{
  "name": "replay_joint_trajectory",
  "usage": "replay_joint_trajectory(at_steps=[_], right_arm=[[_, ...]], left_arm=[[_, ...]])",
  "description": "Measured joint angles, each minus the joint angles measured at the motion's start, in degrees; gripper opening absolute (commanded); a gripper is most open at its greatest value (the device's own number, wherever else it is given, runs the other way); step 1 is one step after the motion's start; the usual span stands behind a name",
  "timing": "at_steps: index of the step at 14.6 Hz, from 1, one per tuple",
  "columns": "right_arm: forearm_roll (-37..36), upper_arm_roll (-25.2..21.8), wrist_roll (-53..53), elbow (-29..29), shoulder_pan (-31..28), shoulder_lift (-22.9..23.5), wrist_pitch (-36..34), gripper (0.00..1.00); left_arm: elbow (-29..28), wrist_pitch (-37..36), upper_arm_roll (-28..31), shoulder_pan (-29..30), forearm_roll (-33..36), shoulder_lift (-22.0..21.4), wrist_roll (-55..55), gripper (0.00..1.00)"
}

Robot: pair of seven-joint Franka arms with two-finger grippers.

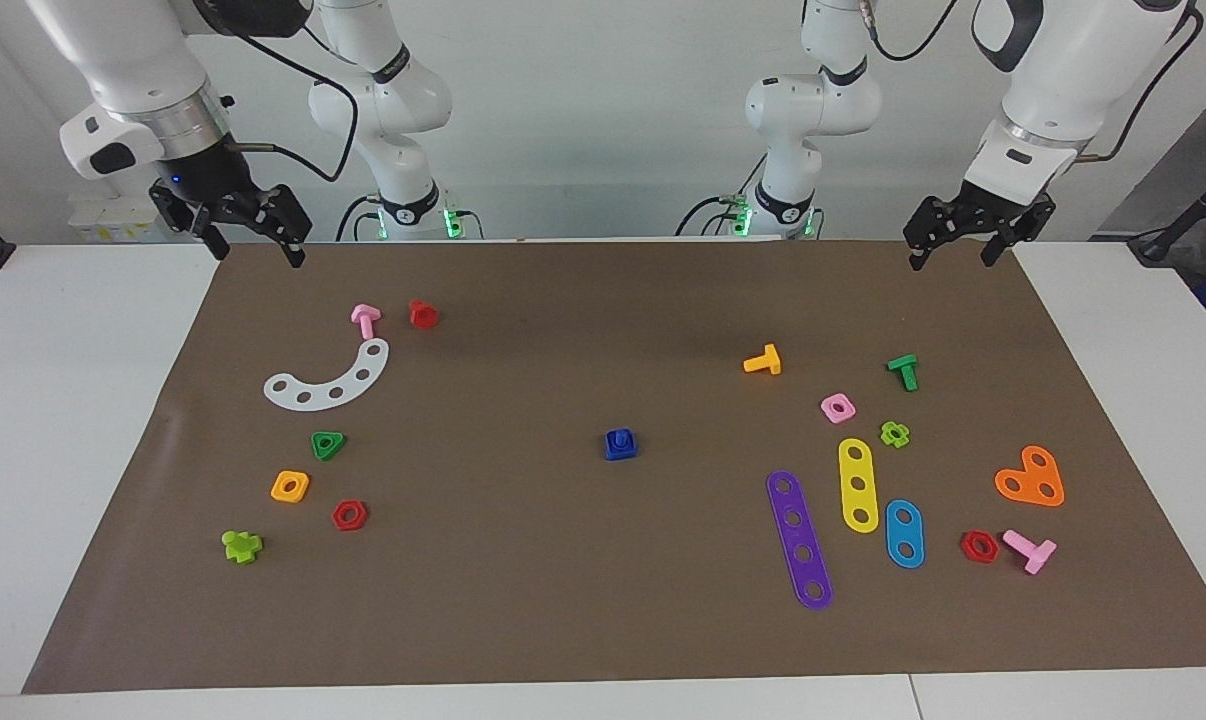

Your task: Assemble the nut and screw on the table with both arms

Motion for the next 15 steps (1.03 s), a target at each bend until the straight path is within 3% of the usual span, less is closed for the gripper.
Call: replay_joint_trajectory(at_steps=[15], right_arm=[[0.0,0.0,0.0,0.0,0.0,0.0,0.0,1.0]], left_arm=[[-0.1,3.7,0.4,0.0,-0.3,0.1,0.8,1.0]])
